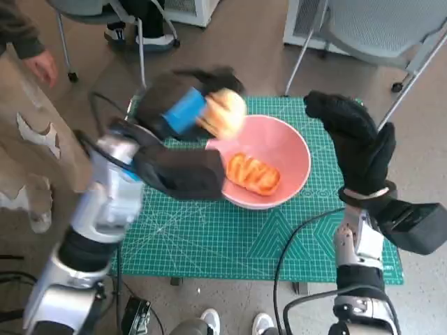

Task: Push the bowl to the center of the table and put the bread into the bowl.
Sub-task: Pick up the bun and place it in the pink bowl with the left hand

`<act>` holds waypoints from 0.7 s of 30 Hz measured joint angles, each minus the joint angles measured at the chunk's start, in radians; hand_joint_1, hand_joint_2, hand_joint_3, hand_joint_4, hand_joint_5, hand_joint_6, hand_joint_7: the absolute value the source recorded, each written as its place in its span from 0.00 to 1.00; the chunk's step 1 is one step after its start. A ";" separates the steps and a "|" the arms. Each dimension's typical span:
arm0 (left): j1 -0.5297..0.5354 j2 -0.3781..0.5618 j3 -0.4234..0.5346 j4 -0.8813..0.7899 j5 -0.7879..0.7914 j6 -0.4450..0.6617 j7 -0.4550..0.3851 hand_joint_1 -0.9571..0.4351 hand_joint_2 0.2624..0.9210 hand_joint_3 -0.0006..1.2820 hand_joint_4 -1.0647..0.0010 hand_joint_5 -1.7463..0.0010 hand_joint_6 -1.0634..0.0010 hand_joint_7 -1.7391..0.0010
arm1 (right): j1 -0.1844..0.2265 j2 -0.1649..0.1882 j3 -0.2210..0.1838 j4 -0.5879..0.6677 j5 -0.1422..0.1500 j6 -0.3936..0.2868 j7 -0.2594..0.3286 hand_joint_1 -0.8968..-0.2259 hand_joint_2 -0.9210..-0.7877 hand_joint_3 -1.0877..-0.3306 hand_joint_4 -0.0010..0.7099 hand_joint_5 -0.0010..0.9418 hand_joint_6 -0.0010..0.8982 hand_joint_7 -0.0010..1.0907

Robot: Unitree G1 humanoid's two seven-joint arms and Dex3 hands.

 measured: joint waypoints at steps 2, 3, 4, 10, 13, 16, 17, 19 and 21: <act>-0.003 -0.017 -0.016 0.028 0.000 -0.016 -0.003 0.69 1.00 0.03 0.30 0.36 0.40 0.34 | 0.001 0.000 0.000 0.000 0.000 -0.003 0.000 0.38 0.00 0.56 0.37 0.00 0.11 0.48; -0.006 -0.023 -0.022 0.044 0.000 -0.025 -0.003 0.69 1.00 0.03 0.30 0.36 0.40 0.34 | 0.001 0.000 0.001 0.000 0.000 -0.004 0.000 0.38 0.00 0.56 0.37 0.00 0.11 0.48; -0.009 -0.028 -0.027 0.056 0.000 -0.033 -0.003 0.69 1.00 0.03 0.30 0.35 0.40 0.34 | 0.002 0.000 0.001 0.000 0.000 -0.004 0.001 0.38 0.00 0.56 0.37 0.00 0.11 0.48; -0.039 -0.055 -0.036 0.149 -0.006 -0.103 0.008 0.69 1.00 0.04 0.32 0.34 0.42 0.35 | 0.011 -0.005 -0.002 -0.002 0.001 -0.004 0.001 0.38 0.00 0.56 0.37 0.00 0.11 0.48; -0.055 -0.067 -0.033 0.196 -0.016 -0.137 0.025 0.69 1.00 0.10 0.37 0.29 0.52 0.30 | 0.019 -0.007 -0.003 -0.008 0.001 -0.004 0.000 0.38 0.00 0.56 0.37 0.00 0.11 0.47; -0.064 -0.082 -0.027 0.240 -0.042 -0.162 0.030 0.67 0.96 0.12 0.51 0.52 0.61 0.49 | 0.027 -0.007 -0.003 -0.015 0.000 -0.004 -0.003 0.38 0.00 0.56 0.37 0.00 0.11 0.47; -0.064 -0.086 -0.026 0.251 -0.051 -0.166 0.030 0.65 0.97 0.10 0.57 0.68 0.63 0.63 | 0.029 -0.007 -0.003 -0.018 0.000 -0.004 -0.004 0.38 0.00 0.56 0.37 0.00 0.11 0.47; -0.064 -0.093 -0.022 0.268 -0.073 -0.167 0.017 0.61 0.98 0.06 0.67 0.84 0.66 0.78 | 0.032 -0.007 -0.003 -0.023 -0.001 -0.003 -0.008 0.38 0.00 0.56 0.37 0.00 0.11 0.47; -0.063 -0.095 -0.019 0.274 -0.092 -0.165 -0.006 0.57 0.97 0.04 0.79 0.93 0.71 0.88 | 0.033 -0.007 -0.003 -0.028 -0.003 -0.003 -0.015 0.38 0.00 0.56 0.37 0.00 0.11 0.47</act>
